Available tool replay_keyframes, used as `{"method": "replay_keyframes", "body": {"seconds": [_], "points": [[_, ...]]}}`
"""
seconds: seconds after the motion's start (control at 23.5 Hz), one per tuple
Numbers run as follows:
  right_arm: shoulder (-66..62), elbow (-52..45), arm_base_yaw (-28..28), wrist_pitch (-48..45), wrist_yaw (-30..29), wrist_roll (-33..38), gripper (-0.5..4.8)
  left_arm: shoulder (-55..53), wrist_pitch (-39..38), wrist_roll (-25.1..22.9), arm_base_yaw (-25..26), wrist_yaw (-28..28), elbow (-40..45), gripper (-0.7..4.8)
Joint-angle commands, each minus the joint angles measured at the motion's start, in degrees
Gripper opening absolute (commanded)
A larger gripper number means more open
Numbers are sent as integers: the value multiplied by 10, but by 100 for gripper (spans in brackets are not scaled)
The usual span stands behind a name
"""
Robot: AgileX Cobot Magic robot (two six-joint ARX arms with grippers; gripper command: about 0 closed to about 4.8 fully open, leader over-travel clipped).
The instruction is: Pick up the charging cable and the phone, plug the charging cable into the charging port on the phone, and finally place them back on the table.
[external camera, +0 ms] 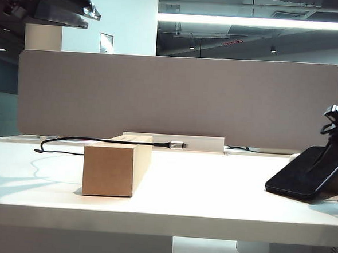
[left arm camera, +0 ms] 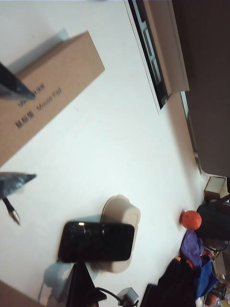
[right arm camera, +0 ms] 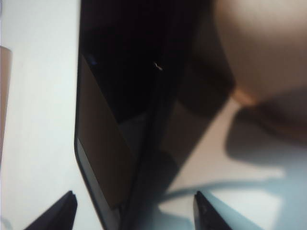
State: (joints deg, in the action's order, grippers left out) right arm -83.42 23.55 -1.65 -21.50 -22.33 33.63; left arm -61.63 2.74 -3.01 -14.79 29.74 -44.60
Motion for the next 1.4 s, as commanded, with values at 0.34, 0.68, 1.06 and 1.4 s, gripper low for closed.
{"method": "replay_keyframes", "body": {"seconds": [0.34,0.68,1.06,1.4], "points": [[-155,29,1,-158,-10,42,336,2,-10,0,-2,-6,-11,184],[-175,45,1,-179,-13,41,84,1,-10,0,-2,-6,-11,184],[-134,45,3,-217,-121,43,-6,-8,-34,-2,-22,-5,-20,184],[42,45,3,-174,-144,29,-6,-118,-153,-131,-98,-69,-141,183]]}}
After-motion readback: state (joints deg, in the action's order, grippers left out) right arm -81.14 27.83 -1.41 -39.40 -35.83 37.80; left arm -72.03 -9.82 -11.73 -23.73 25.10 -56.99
